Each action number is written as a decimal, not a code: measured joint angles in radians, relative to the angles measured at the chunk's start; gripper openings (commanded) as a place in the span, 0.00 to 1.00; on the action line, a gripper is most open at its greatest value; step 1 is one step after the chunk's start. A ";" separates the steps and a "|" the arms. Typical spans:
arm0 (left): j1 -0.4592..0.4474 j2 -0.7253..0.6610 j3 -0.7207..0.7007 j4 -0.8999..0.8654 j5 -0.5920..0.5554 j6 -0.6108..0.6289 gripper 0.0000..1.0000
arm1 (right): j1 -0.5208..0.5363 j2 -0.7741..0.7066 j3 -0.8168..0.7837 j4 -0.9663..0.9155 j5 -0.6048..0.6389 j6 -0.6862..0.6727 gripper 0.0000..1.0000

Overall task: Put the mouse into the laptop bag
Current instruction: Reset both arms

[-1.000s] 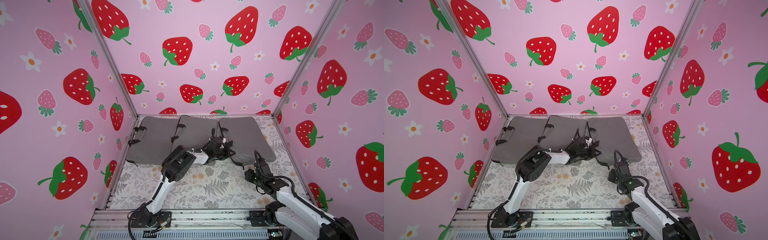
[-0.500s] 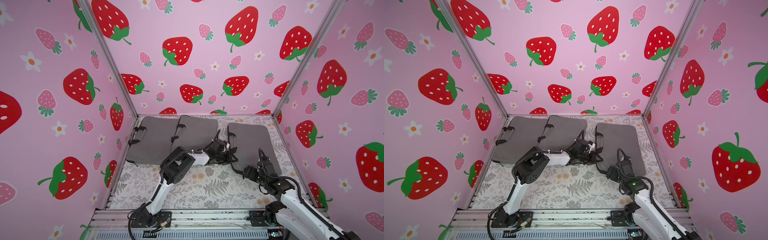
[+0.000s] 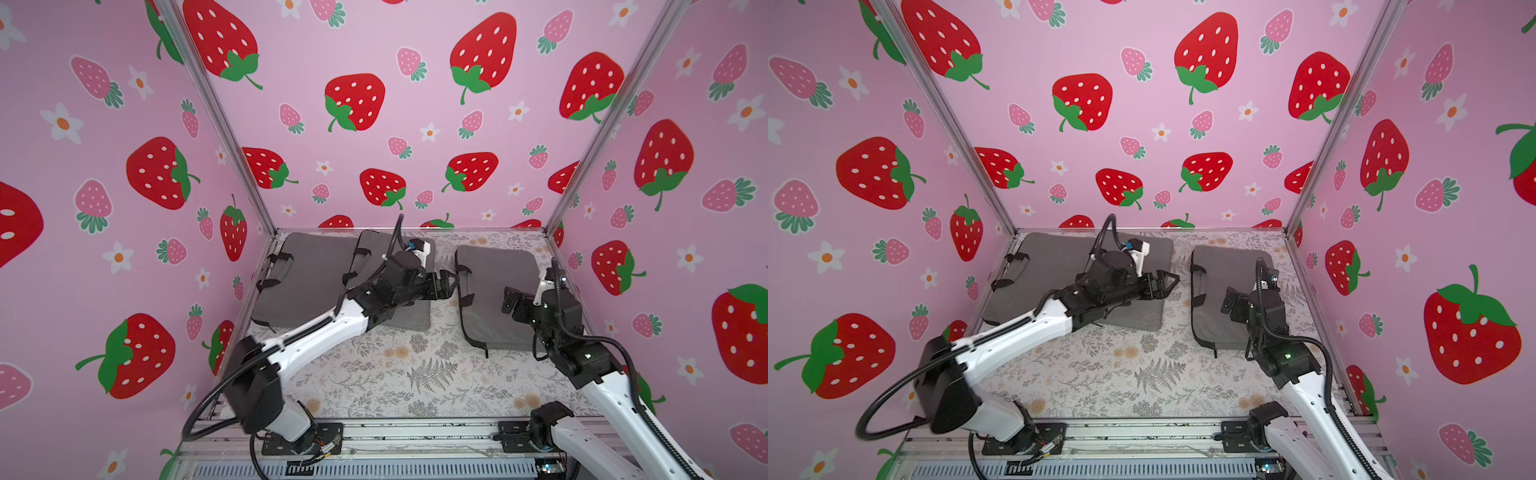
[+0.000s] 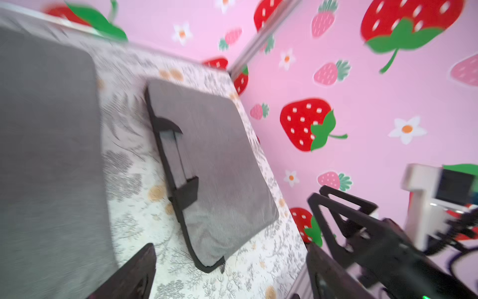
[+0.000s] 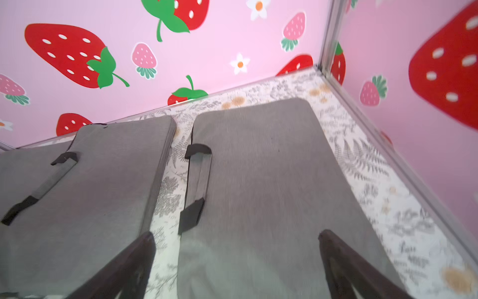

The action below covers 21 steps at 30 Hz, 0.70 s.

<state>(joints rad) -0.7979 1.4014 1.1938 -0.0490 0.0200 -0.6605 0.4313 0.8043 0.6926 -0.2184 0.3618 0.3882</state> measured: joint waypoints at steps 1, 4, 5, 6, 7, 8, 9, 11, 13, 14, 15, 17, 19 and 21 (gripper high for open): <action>0.004 -0.078 -0.053 0.008 -0.083 0.022 0.99 | 0.000 0.043 -0.040 0.091 0.026 -0.076 0.99; 0.040 -0.233 -0.202 0.037 -0.280 0.116 1.00 | 0.000 0.207 -0.171 0.348 0.107 -0.283 0.99; 0.062 -0.263 -0.246 0.046 -0.332 0.149 1.00 | 0.000 0.274 -0.217 0.425 0.140 -0.343 0.99; 0.098 -0.290 -0.301 0.053 -0.396 0.193 1.00 | -0.001 0.340 -0.257 0.486 0.167 -0.397 0.99; 0.139 -0.309 -0.349 0.058 -0.446 0.224 1.00 | -0.004 0.406 -0.289 0.539 0.191 -0.446 0.99; 0.190 -0.325 -0.397 0.066 -0.483 0.257 1.00 | -0.010 0.452 -0.305 0.574 0.207 -0.476 0.99; 0.250 -0.343 -0.447 0.077 -0.507 0.297 1.00 | -0.019 0.494 -0.311 0.613 0.222 -0.499 0.99; 0.379 -0.376 -0.537 0.099 -0.545 0.350 1.00 | -0.052 0.544 -0.307 0.686 0.229 -0.525 0.99; 0.487 -0.402 -0.621 0.154 -0.616 0.409 0.99 | -0.097 0.556 -0.307 0.733 0.223 -0.528 0.99; 0.511 -0.404 -0.665 0.215 -0.652 0.442 0.99 | -0.116 0.552 -0.309 0.750 0.217 -0.527 0.99; 0.523 -0.396 -0.715 0.290 -0.682 0.480 0.99 | -0.140 0.545 -0.315 0.783 0.204 -0.522 0.99; 0.537 -0.336 -0.807 0.448 -0.706 0.534 0.99 | -0.179 0.530 -0.339 0.852 0.183 -0.512 0.99; 0.559 -0.203 -0.859 0.565 -0.697 0.570 0.99 | -0.213 0.529 -0.364 0.914 0.160 -0.502 0.99; 0.580 -0.075 -0.866 0.650 -0.687 0.594 0.99 | -0.239 0.544 -0.379 0.968 0.123 -0.493 0.99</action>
<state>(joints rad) -0.2176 1.3266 0.3275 0.6014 -0.6666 -0.0662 0.1925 1.3483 0.3138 0.7494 0.4847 -0.1047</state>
